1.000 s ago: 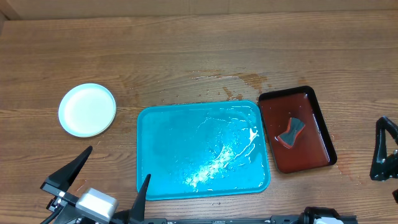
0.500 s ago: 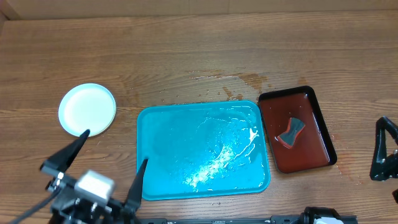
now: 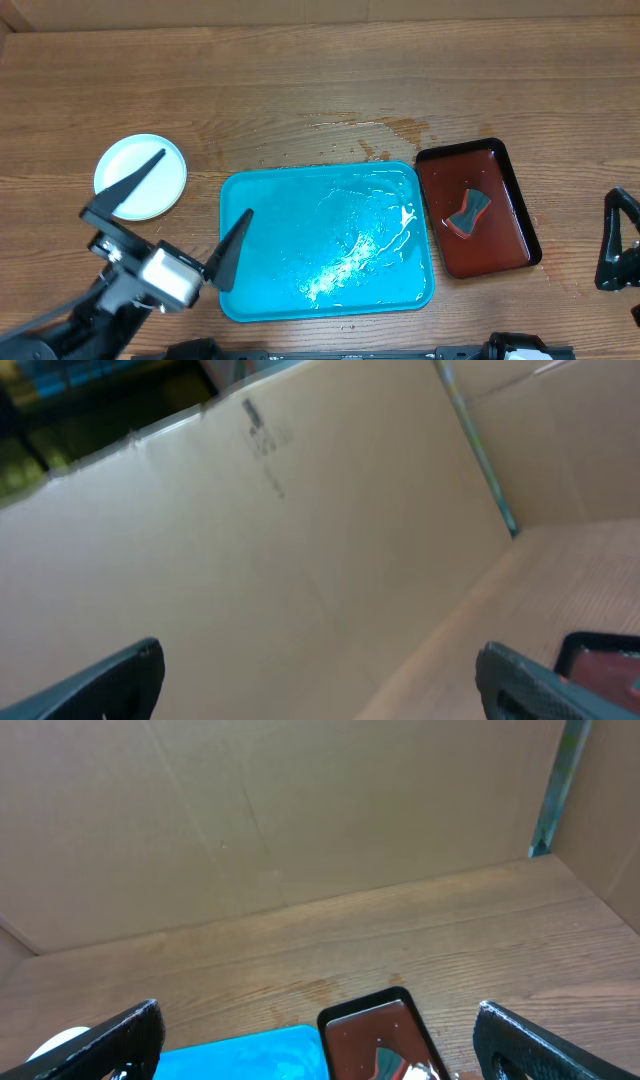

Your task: Clean dirty plates on tray and stack at the side

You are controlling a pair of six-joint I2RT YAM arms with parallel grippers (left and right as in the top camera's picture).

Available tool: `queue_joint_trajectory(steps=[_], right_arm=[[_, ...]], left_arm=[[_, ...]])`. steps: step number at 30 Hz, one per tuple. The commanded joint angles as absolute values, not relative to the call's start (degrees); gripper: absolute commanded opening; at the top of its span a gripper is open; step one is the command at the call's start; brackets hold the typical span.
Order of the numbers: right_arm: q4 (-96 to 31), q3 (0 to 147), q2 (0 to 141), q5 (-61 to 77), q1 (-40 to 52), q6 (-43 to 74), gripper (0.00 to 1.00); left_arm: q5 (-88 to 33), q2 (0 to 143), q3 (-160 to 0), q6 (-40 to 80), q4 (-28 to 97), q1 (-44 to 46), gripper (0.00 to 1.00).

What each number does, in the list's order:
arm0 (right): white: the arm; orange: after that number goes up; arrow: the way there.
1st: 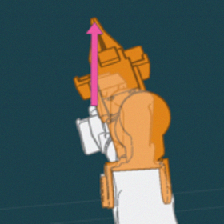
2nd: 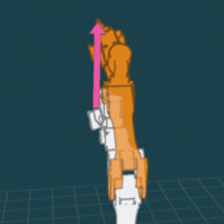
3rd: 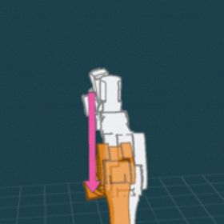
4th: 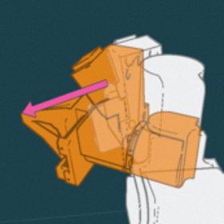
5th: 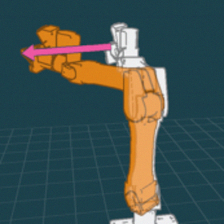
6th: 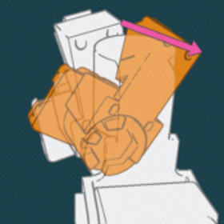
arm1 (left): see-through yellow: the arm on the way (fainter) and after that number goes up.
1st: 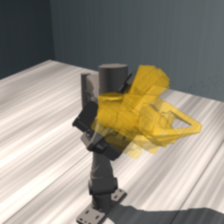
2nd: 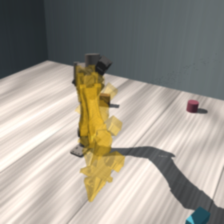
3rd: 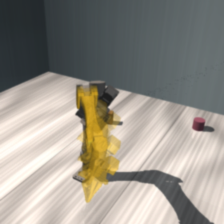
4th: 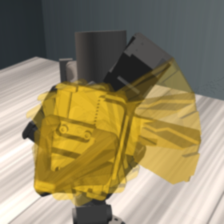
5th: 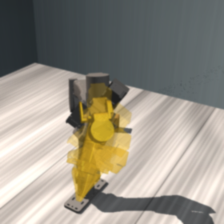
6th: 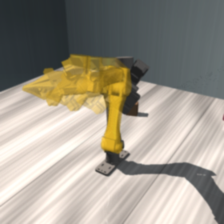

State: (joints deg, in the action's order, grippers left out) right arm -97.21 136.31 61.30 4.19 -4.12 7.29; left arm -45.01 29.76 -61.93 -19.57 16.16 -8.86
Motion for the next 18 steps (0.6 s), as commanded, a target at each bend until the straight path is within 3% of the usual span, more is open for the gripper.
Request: queue_joint_trajectory(steps=[1,5,9,18], right_arm=[[-97.03,136.07,61.56,3.68,-3.86,7.53,1.0],[-97.03,136.09,61.56,3.68,-3.86,7.53,1.0],[-97.03,136.09,61.56,3.68,-3.86,7.53,1.0],[-97.03,136.09,61.56,3.66,-3.86,7.53,1.0]], left_arm=[[-46.54,24.84,-55.55,-19.18,9.52,-8.01,1.0],[-43.7,18.83,-45.63,-16.8,-1.37,-7.11,1.0],[-30.63,11.75,-35.9,-0.23,-10.41,-5.15,1.0],[-8.75,4.38,-25.26,20.88,-5.69,-2.2,1.0]])
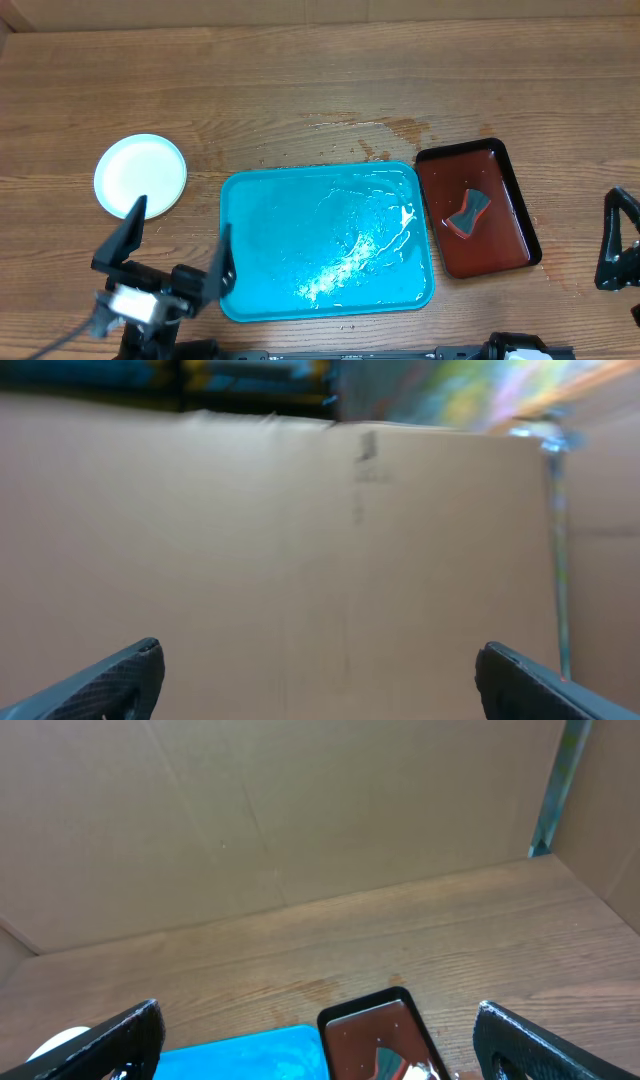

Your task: Clean dirty plates on tray and stack at the side

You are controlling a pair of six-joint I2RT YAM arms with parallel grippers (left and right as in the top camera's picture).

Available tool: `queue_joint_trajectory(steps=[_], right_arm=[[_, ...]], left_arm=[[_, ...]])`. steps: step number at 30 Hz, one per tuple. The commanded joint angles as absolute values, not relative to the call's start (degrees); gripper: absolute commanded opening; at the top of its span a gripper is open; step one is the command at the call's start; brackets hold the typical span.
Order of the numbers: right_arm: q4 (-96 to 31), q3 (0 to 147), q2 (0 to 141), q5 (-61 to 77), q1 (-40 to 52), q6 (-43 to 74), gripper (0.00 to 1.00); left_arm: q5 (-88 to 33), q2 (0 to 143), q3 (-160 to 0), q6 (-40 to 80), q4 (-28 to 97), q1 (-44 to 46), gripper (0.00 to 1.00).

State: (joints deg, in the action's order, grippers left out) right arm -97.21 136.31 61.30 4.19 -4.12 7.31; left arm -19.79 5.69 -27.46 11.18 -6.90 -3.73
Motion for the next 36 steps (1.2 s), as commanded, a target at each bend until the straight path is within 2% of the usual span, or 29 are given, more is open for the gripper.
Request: queue_joint_trajectory(steps=[1,10,22,36], right_arm=[[-97.03,136.09,61.56,3.68,-3.86,7.53,1.0],[-97.03,136.09,61.56,3.68,-3.86,7.51,1.0],[-97.03,136.07,61.56,3.68,-3.86,7.53,1.0],[-97.03,136.09,61.56,3.68,-3.86,7.53,1.0]], left_arm=[[-7.77,4.29,-24.58,20.84,-5.06,-1.5,1.0],[-1.19,2.85,-19.92,18.2,-1.41,2.02,1.0],[-0.43,0.21,-12.16,18.13,-2.07,2.9,1.0],[0.34,0.19,-0.32,19.7,-13.37,3.05,1.0]])
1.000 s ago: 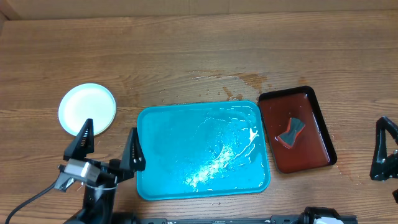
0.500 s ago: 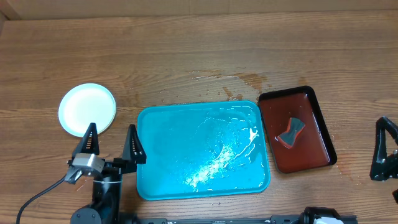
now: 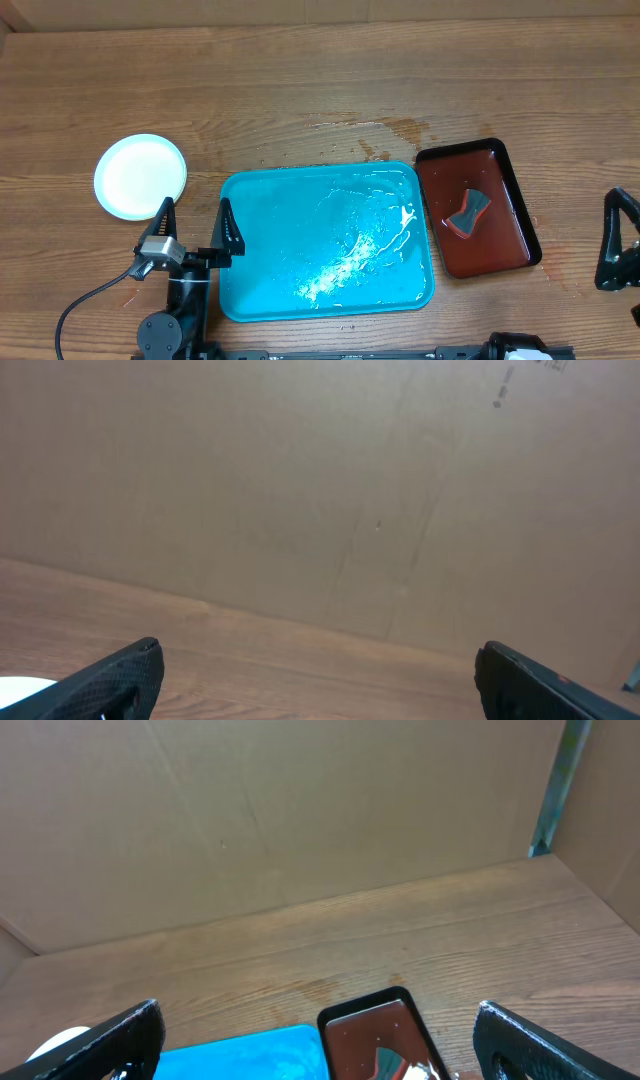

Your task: Clean dirty plates on tray and stack at the side

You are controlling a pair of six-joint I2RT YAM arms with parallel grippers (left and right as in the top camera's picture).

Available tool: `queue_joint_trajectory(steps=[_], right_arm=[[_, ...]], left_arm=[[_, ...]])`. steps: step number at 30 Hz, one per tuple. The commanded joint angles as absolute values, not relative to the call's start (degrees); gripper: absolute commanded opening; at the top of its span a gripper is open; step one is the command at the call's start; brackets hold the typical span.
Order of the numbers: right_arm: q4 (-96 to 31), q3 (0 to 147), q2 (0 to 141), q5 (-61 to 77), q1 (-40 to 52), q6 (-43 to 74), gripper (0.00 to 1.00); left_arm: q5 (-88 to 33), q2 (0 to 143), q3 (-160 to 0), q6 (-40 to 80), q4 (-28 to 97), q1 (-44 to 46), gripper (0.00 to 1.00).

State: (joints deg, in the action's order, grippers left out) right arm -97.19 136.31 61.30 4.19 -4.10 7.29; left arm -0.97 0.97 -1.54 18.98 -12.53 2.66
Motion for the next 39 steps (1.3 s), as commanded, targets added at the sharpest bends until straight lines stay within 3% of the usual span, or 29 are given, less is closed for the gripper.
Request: queue_joint_trajectory(steps=[1,8,17,39], right_arm=[[-97.03,136.09,61.56,3.68,-3.86,7.53,1.0],[-97.03,136.09,61.56,3.68,-3.86,7.53,1.0],[-97.03,136.09,61.56,3.66,-3.86,7.53,1.0],[-97.03,136.09,61.56,3.68,-3.86,7.53,1.0]], left_arm=[[0.47,0.19,-0.25,19.64,-13.06,3.05,1.0],[-1.39,0.19,-0.27,11.29,-11.0,3.05,1.0],[-4.47,0.19,-0.27,10.22,4.25,3.05,1.0],[-4.03,0.21,-0.27,3.81,4.23,3.03,1.0]])
